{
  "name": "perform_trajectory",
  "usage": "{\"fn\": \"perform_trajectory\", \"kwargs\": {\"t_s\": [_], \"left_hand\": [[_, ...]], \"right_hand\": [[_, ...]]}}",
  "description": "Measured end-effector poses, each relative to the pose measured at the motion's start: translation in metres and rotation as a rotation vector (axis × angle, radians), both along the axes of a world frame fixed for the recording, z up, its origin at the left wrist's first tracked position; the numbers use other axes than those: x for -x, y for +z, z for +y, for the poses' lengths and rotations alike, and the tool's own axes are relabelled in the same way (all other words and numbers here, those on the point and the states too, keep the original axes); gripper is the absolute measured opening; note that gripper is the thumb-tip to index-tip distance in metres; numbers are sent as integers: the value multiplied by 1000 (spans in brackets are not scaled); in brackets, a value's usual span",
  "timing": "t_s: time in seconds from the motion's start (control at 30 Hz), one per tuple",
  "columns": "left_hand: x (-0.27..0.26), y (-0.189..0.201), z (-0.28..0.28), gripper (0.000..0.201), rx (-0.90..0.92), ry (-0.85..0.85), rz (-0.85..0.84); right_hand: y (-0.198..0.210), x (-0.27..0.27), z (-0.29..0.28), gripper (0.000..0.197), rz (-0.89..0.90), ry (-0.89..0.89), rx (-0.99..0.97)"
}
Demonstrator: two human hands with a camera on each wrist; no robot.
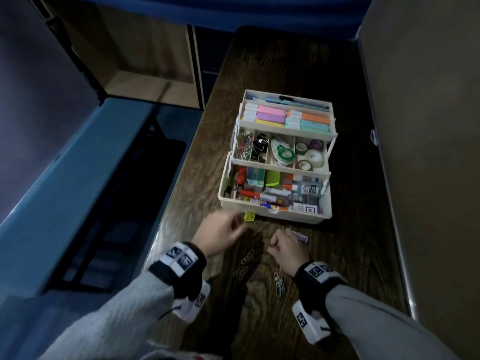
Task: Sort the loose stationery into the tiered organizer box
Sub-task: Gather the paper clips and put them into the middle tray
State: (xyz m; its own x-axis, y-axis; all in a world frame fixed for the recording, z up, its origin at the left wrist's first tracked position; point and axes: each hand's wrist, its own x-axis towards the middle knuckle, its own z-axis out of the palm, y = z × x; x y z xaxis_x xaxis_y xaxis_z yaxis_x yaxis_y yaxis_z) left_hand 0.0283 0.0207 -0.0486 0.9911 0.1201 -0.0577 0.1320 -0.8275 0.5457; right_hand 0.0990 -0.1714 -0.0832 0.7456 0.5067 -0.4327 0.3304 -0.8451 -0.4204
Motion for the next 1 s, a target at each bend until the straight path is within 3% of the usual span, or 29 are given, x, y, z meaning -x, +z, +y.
{"fn": "perform_trajectory", "kwargs": {"t_s": [0.07,0.13,0.23,0.4,0.57,0.7,0.83,1.0], "left_hand": [[19,-25,-18,28,-44,-12,211],[27,-42,-32,39,-55,4,305],[26,-54,-49,44,-46,-1,313],[13,-58,-52,25,-3,34,349],[17,-61,-43,14,27,-4,335],[29,-61,-35,32,33,-5,321],[41,-57,-42,66,-54,8,332],[38,-48,-61,56,-61,52,392]], "right_hand": [[-2,-1,2,11,43,-5,12],[-2,-4,0,11,77,34,34],[-1,-7,-10,14,96,63,-40],[-3,0,-43,17,187,-183,-193],[-9,23,-61,42,283,-183,-111],[-11,39,-53,62,145,-77,6],[-11,45,-40,45,89,-68,33],[-8,46,-34,25,76,-53,2]]}}
